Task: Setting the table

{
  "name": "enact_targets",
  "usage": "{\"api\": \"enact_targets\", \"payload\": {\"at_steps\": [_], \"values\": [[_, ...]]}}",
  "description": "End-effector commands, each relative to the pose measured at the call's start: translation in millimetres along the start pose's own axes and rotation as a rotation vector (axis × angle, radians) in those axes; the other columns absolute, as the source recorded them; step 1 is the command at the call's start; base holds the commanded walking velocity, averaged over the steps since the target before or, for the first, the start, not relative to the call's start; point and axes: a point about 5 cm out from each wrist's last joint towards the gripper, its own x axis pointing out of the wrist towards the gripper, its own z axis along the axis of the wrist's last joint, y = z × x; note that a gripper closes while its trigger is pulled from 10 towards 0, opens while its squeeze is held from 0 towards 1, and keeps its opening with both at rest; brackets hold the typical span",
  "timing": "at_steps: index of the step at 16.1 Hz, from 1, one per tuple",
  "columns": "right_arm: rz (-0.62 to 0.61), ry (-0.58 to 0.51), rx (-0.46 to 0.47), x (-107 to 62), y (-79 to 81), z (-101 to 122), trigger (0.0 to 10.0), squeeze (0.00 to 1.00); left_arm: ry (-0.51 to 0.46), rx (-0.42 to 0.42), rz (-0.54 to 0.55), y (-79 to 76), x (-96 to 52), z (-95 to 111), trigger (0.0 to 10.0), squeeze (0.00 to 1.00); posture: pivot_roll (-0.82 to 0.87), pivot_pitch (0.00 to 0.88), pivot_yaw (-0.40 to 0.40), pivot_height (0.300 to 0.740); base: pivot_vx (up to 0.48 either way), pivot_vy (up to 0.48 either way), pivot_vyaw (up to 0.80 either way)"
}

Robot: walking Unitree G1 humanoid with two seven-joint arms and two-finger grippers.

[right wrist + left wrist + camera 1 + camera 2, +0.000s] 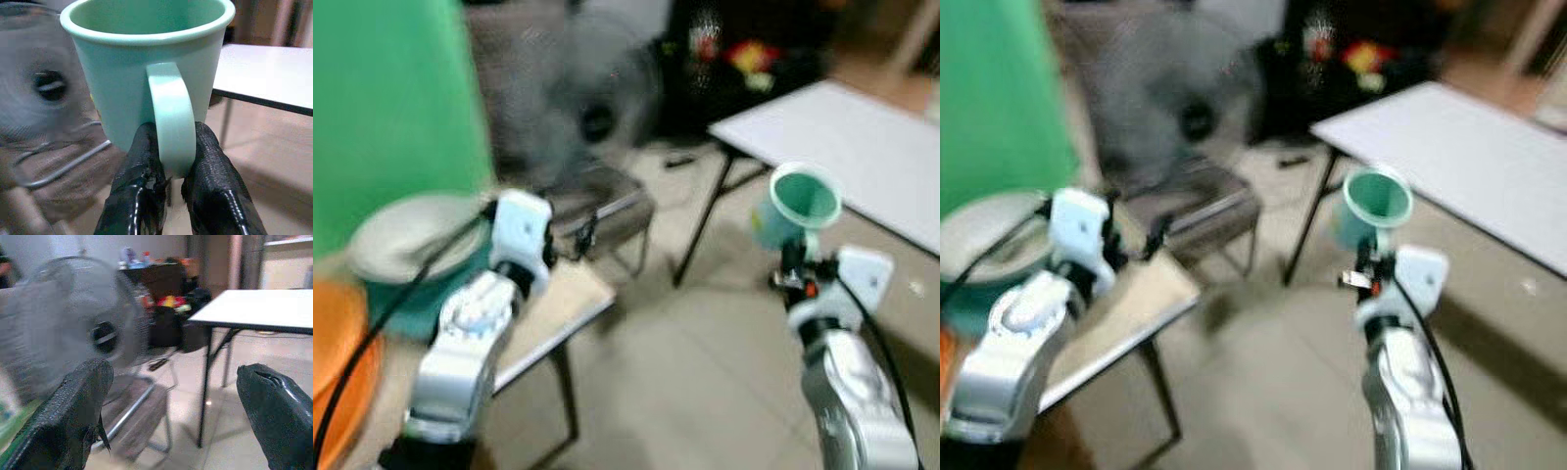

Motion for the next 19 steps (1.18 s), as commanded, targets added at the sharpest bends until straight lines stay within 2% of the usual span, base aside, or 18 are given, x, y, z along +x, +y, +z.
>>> {"api": "enact_targets", "payload": {"at_steps": [1, 9, 13, 16, 19], "values": [[-0.034, -0.037, -0.003, -0.8, -9.8, 7.5, 10.0, 0.00, -0.023, -0.014, -0.060, -12.0, 4.0, 5.2, 10.0, 0.00, 0.06, 0.000, -0.040, 0.740, 0.326, 0.000, -0.80], [-0.029, -0.043, 0.012, -1.2, -9.1, 9.0, 10.0, 0.00, -0.023, -0.015, -0.090, -16.2, 4.3, 5.3, 10.0, 0.00, 0.06, 0.000, -0.041, 0.740, 0.320, 0.000, -0.80], [-0.014, -0.029, -0.004, 1.5, -6.9, 7.9, 10.0, 0.00, 0.001, -0.006, -0.041, -9.0, 5.0, 0.7, 10.0, 0.00, 0.06, 0.000, -0.038, 0.740, 0.307, 0.000, 0.00], [-0.003, -0.029, -0.099, 6.5, -3.9, 7.1, 10.0, 0.00, 0.006, -0.005, -0.032, -6.2, 7.2, 0.1, 10.0, 0.00, 0.06, 0.000, -0.035, 0.740, 0.303, 0.000, 0.00], [0.015, -0.036, -0.104, 8.8, -1.4, 7.1, 10.0, 0.00, 0.012, -0.003, -0.019, -2.9, 6.9, -1.3, 10.0, 0.00, 0.06, 0.000, -0.038, 0.740, 0.315, 0.000, 0.00]]}}
